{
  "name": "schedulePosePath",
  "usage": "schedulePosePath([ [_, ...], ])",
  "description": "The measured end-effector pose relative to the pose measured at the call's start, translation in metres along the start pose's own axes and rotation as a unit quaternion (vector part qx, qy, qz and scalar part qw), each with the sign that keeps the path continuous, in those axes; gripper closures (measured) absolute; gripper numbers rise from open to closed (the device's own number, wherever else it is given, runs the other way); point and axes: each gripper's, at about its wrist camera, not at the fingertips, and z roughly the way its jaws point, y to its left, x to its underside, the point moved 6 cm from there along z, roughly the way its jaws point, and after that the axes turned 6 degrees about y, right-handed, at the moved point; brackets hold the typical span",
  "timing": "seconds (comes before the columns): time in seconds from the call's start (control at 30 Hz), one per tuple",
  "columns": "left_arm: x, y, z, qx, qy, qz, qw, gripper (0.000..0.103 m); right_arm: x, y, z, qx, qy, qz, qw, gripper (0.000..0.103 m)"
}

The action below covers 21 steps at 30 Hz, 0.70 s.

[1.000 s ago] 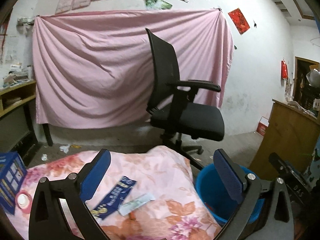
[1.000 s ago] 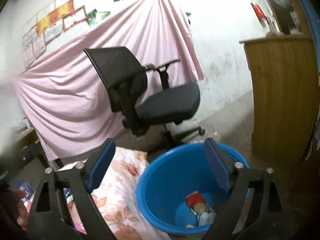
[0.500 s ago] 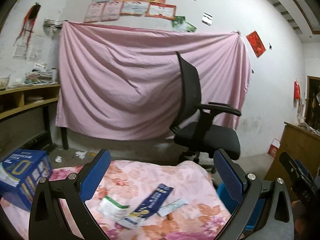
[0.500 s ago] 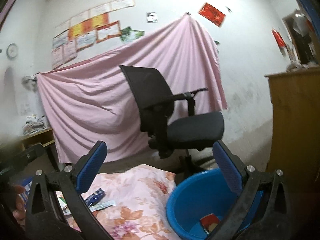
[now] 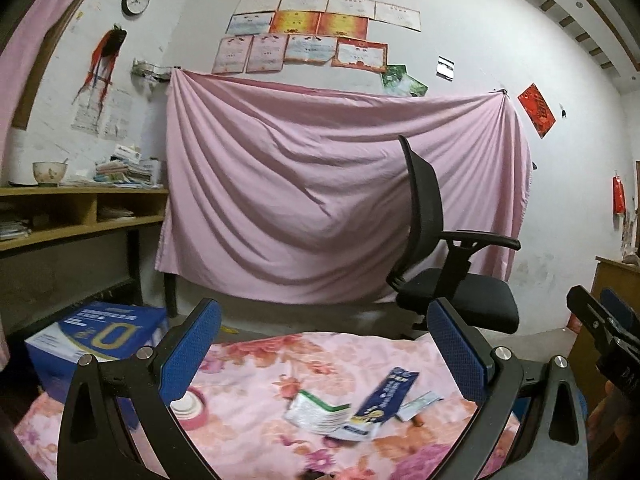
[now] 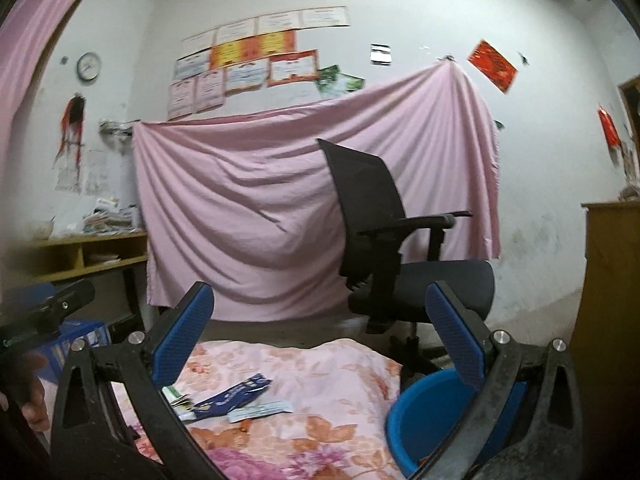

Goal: Collect trash
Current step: 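Move both tools back over the quilt toward the remaining trash, then grasp the black binder clip with the left tool while the right tool grasps the orange battery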

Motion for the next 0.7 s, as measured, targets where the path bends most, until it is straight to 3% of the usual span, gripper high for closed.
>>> schedulePosePath([
  [0.43, 0.031, 0.044, -0.009, -0.014, 0.04, -0.013, 0.999, 0.002, 0.02, 0.037, 0.012, -0.036, 0.036, -0.041, 0.998, 0.0],
  [0.7, 0.055, 0.049, -0.007, -0.016, 0.067, -0.003, 0.9976, 0.002, 0.035, 0.046, 0.02, -0.042, 0.072, -0.071, 0.994, 0.0],
])
